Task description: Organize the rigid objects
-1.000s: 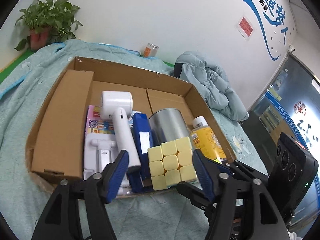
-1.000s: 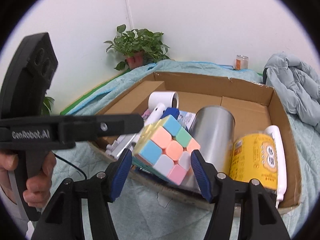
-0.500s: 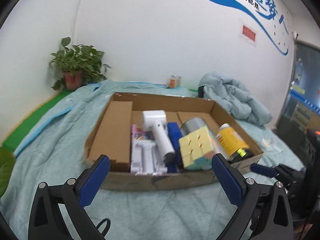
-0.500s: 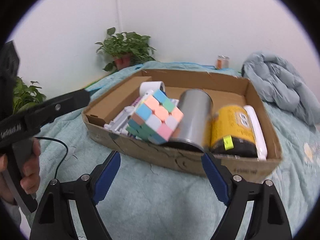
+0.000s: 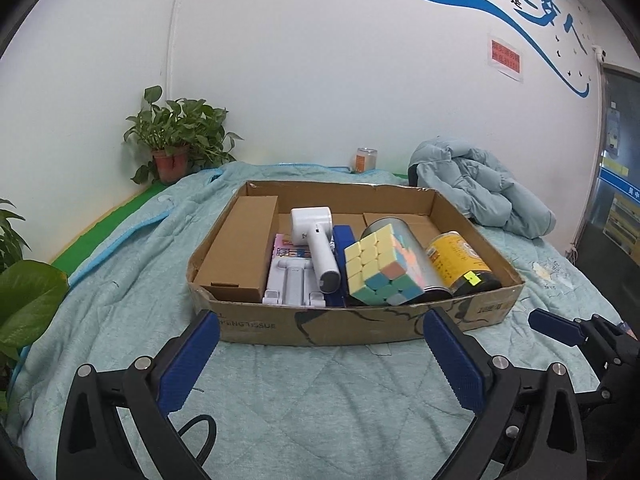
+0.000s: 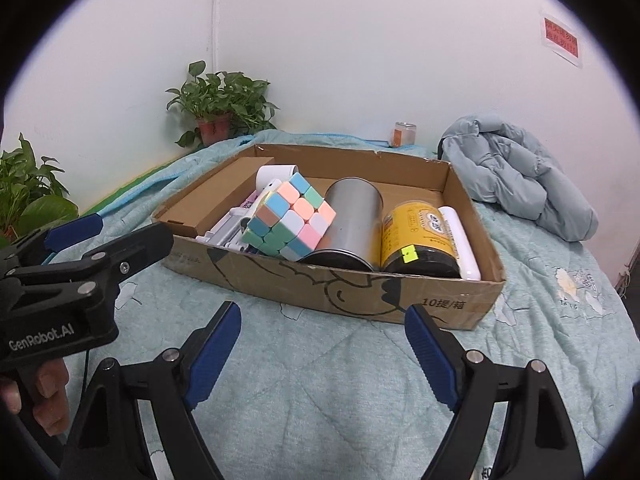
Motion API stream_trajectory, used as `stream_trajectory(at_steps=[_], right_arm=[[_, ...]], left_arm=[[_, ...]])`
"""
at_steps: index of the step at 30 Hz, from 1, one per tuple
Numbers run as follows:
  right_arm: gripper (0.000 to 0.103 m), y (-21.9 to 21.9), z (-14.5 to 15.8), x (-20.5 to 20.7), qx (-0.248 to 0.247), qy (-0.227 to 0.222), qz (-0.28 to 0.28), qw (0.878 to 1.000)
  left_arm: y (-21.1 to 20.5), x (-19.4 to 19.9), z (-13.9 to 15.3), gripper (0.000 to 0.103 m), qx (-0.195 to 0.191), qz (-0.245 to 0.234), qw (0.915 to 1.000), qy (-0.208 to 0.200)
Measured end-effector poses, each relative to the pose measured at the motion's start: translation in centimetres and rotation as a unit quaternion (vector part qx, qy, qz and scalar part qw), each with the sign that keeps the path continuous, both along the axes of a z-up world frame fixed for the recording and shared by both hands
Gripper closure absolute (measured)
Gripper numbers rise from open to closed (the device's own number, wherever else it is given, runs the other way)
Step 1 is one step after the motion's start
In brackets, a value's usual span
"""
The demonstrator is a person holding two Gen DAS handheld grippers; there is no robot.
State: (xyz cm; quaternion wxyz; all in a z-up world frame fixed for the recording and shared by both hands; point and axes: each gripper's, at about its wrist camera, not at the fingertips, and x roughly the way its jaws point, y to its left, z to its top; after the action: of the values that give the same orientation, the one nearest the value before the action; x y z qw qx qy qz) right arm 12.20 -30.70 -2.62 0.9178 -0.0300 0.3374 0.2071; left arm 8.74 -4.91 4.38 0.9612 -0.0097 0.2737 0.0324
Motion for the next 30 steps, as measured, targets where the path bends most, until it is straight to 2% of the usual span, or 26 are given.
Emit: stream_trajectory(at_steps=[8, 30], right_arm=[[0.019, -1.3, 0.5, -0.6, 0.007, 0.001, -0.025, 1.0], [0.019, -1.0, 0.6, -1.4, -0.005, 0.0, -0.031, 1.0]], left_arm=[[-1.1, -1.1, 1.0, 0.001, 0.005, -0.009, 0.9999, 0.001], [-0.8, -0.7, 0.1, 0.001, 0.003, -0.015, 0.9996, 0.023]])
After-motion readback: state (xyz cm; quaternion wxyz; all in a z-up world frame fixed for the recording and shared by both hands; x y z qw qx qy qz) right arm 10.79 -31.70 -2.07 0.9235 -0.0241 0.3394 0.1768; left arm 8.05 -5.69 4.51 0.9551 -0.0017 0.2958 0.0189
